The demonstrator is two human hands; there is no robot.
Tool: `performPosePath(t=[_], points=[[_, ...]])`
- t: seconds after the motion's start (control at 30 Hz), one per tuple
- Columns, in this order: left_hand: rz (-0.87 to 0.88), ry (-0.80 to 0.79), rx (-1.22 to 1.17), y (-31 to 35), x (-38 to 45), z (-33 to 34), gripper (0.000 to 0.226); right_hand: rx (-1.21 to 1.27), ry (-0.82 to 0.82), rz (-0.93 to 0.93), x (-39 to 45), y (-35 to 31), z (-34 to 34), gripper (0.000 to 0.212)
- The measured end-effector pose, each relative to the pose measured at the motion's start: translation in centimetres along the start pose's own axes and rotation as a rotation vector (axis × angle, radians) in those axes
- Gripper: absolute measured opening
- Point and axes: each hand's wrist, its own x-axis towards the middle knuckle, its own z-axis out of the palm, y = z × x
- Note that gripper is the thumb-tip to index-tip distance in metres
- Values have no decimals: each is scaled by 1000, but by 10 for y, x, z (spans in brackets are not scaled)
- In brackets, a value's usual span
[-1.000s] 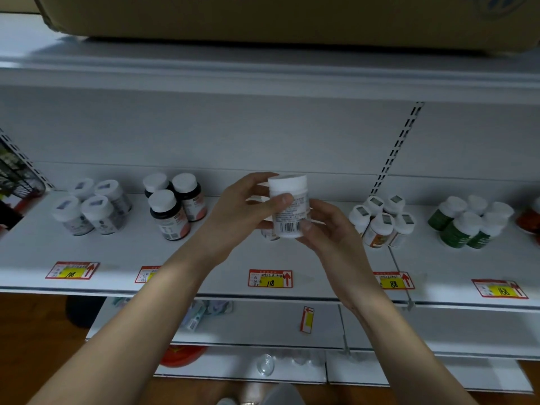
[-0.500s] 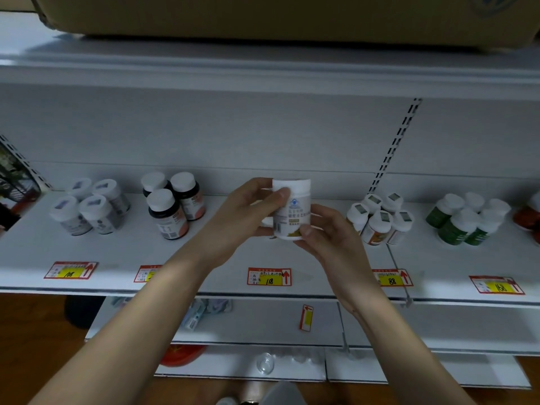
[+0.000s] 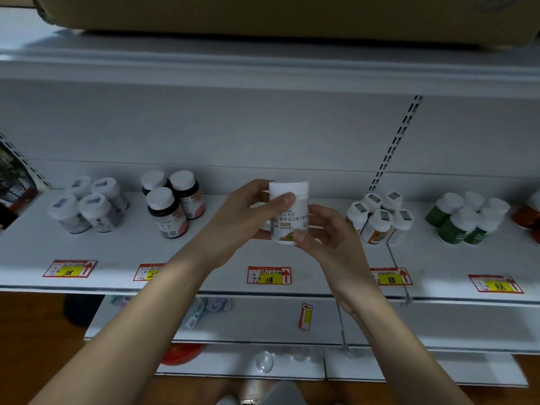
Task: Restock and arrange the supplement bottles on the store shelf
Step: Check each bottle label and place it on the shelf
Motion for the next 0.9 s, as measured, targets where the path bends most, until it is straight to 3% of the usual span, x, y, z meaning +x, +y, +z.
performPosePath(t=[0.2, 0.4, 0.57, 0.9], points=[[47, -29, -18, 3, -4, -2, 50, -42, -51, -36, 0, -5, -1, 42], [217, -148, 48, 9, -6, -12, 57, -64, -92, -115, 2, -16, -7, 54], [259, -232, 56, 11, -7, -16, 64, -70, -116, -167, 3, -24, -9, 59], [241, -245, 7, 12, -5, -19, 65, -92, -99, -185, 4, -25, -8, 58]])
